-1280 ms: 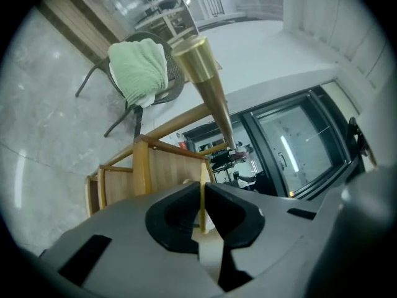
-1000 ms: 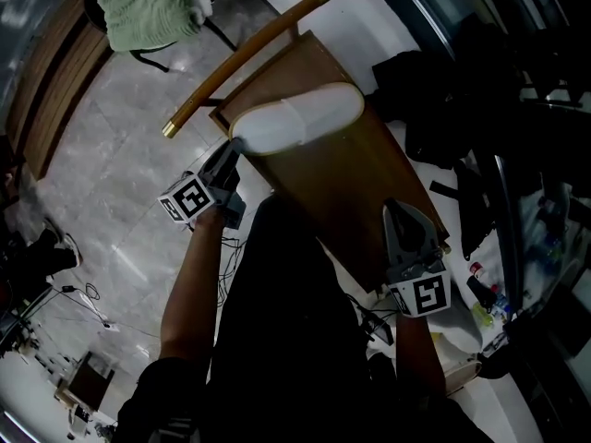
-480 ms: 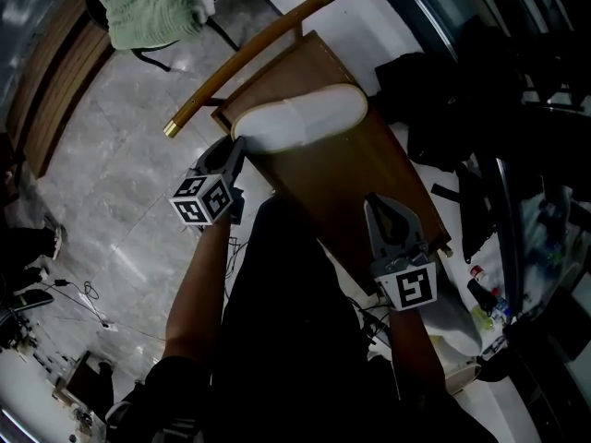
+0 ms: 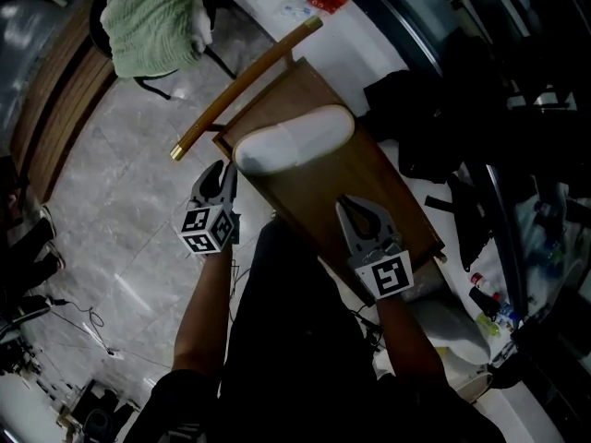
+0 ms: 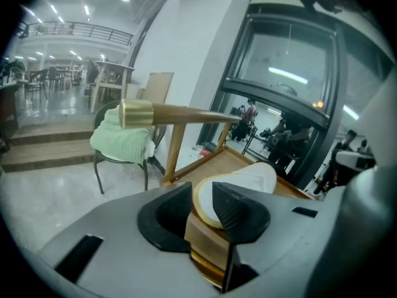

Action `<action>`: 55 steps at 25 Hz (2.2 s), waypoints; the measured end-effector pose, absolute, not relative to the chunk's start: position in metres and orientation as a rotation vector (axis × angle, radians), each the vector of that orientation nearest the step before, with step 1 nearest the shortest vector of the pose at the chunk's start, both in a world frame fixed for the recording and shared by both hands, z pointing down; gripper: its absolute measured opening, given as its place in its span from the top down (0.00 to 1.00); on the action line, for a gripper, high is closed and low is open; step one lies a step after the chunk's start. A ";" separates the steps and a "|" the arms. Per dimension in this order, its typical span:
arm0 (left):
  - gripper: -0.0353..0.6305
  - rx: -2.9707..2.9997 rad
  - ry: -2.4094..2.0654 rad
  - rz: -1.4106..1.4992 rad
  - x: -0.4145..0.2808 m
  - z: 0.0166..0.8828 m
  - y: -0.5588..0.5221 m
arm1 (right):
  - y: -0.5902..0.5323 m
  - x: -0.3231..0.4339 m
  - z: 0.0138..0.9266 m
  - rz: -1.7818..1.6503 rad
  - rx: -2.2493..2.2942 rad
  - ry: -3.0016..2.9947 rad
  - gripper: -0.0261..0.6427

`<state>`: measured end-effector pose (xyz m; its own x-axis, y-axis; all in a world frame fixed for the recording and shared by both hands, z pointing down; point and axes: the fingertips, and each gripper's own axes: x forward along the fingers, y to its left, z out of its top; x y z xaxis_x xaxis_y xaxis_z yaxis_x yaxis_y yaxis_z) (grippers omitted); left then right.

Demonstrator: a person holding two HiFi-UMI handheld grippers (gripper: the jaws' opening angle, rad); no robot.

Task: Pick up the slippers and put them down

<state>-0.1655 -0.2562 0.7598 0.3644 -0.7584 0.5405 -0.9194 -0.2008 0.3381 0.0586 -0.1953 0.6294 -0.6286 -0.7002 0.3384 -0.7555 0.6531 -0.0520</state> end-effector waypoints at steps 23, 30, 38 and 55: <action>0.93 2.936 -0.270 0.222 0.013 0.423 -0.098 | -0.073 0.052 0.428 0.119 1.555 -2.614 0.92; 0.93 2.918 -0.139 0.231 -0.046 0.425 -0.039 | -0.019 0.018 0.440 0.145 1.718 -2.490 0.92; 0.93 2.882 -0.076 0.260 -0.083 0.438 0.007 | 0.028 -0.040 0.431 0.178 1.642 -2.524 0.92; 0.93 2.937 -0.022 0.339 -0.057 0.456 0.067 | 0.110 -0.021 0.426 0.191 1.651 -2.568 0.92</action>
<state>-0.0568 0.0669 0.4556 0.9739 0.0065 0.2270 -0.0357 -0.9828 0.1811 -0.0206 0.1099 0.4259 -0.4147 -0.8996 0.1366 -0.9099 0.4104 -0.0599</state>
